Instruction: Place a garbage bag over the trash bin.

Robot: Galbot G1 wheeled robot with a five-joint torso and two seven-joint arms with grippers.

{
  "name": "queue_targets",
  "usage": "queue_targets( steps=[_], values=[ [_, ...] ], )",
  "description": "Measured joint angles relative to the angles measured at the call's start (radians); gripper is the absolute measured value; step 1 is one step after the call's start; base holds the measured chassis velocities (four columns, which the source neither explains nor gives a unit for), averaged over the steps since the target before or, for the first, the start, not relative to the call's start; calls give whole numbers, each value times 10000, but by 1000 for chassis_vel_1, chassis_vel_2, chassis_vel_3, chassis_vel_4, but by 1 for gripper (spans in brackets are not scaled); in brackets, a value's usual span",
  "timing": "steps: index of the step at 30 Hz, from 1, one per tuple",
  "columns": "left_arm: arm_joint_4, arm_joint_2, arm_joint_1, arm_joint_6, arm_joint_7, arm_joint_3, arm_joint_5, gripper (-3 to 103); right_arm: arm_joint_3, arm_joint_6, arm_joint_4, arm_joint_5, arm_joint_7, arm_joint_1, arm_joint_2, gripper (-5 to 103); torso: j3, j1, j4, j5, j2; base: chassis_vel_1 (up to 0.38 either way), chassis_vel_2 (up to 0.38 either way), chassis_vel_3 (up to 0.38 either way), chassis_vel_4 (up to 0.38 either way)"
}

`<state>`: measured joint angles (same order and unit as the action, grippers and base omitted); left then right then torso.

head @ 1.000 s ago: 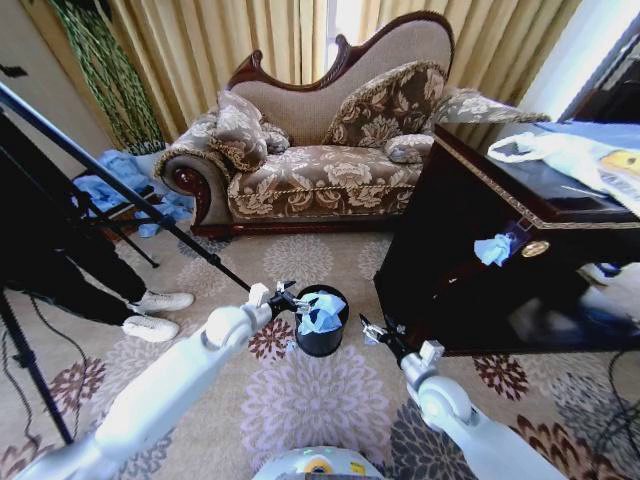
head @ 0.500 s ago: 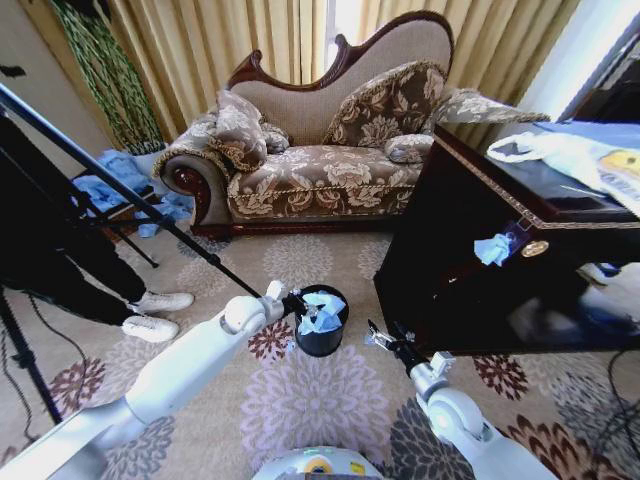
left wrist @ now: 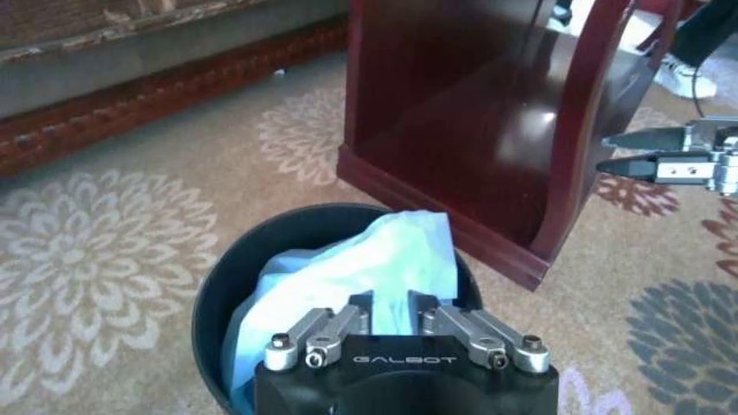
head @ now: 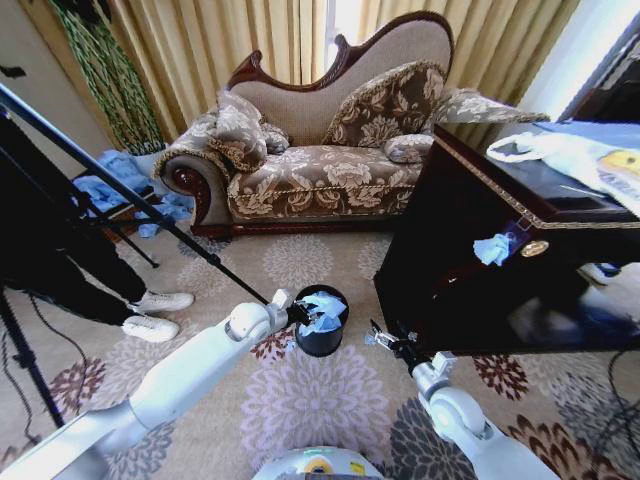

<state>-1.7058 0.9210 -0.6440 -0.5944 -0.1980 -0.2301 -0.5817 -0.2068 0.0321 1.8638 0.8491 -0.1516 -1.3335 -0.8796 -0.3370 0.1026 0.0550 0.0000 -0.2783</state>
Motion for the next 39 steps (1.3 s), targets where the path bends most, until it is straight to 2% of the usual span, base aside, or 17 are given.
queue_targets(
  steps=[3,5,15,18,19,24,25,27,29,32,33,36,37,39],
  values=[
    [-53,2,-20,-78,46,36,-1,13,-19,12,-61,8,27,23,37,100,0,0,0,0,0,0,0,0,0],
    [-68,-1,-33,-105,73,79,-5,3,-29,21,-121,25,47,60,70,100,0,0,0,0,0,0,0,0,0],
    [-451,-79,-253,-101,5,428,-36,-3,-11,81,-321,18,150,127,70,100,0,0,0,0,0,0,0,0,0],
    [-937,-268,-365,-272,-478,654,-27,13,8,88,-345,10,165,142,69,100,1,0,-1,0,0,0,0,0,0],
    [-937,-268,-365,-272,-478,654,-27,13,8,88,-345,10,165,142,69,100,1,0,-1,0,0,0,0,0,0],
    [-828,-316,-279,-315,-895,597,310,34,65,104,-372,-55,193,155,23,100,0,0,0,0,0,0,0,0,0],
    [-828,-316,-279,-315,-895,597,310,34,65,104,-372,-55,193,155,23,100,0,0,0,0,0,0,0,0,0],
    [-724,-276,-137,-378,-976,484,443,45,76,112,-363,-100,193,148,21,100,0,0,0,-1,0,0,0,0,0],
    [-703,-267,-106,-395,-988,457,460,45,76,115,-363,-108,193,146,23,100,0,0,0,-1,0,0,0,0,0],
    [-424,-173,111,-451,-1109,204,605,61,46,131,-335,-137,193,107,32,100,0,0,1,0,0,0,0,0,0],
    [-424,-173,111,-451,-1109,204,605,61,46,131,-335,-137,193,107,32,100,0,0,1,0,0,0,0,0,0],
    [-235,-95,181,-451,-1171,30,752,78,-1,171,-310,-179,193,49,33,100,0,0,1,0,0,0,0,0,0],
    [-235,-95,181,-451,-1171,30,752,78,-1,171,-310,-179,193,49,33,100,0,0,1,0,0,0,0,0,0],
    [-149,-72,181,-451,-1168,-28,807,89,-86,203,-310,-225,228,-36,29,100,0,0,0,0,0,0,0,0,0]
  ],
)
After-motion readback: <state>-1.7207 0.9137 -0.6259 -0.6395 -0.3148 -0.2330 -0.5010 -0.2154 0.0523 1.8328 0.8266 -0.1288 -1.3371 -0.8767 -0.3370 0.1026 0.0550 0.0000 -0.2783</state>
